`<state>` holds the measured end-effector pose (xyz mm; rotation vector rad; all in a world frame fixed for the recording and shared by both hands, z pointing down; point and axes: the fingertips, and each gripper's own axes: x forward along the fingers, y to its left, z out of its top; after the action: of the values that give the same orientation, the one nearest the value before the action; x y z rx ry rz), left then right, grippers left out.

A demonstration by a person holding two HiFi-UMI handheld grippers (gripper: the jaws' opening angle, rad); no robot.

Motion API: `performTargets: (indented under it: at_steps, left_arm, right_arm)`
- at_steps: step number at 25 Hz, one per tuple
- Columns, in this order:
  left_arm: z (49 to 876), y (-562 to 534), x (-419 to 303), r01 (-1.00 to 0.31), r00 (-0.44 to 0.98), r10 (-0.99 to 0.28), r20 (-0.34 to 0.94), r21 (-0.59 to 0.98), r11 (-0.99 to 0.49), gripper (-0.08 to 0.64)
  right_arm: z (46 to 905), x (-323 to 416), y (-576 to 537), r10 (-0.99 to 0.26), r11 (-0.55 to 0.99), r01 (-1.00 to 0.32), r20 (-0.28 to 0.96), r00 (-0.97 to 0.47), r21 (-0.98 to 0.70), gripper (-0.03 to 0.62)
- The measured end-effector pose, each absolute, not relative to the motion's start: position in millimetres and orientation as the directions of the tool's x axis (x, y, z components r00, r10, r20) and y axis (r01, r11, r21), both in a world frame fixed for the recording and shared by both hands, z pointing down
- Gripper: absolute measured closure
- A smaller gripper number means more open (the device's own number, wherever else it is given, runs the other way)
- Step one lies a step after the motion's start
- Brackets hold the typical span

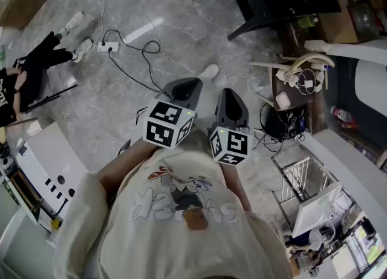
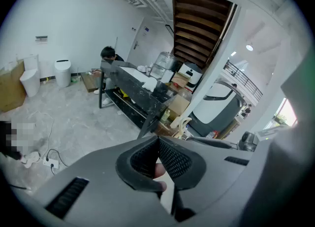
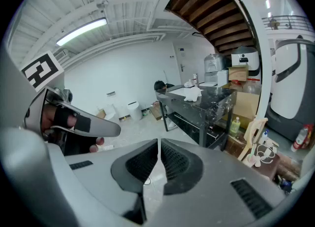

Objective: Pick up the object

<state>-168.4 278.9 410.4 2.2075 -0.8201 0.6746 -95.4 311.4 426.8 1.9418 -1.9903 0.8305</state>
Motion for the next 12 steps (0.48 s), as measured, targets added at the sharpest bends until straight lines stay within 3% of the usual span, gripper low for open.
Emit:
performTargets:
  at_steps: [12]
  left_arm:
    - [392.8,339.7,-221.1,-0.665,0.701,-0.345,0.624,0.397,-0.632,0.548]
  right_arm:
    - [395.8,-154.1,371.5,-0.868,-0.050,-0.989,0.496,-0.027,-0.141,0.560]
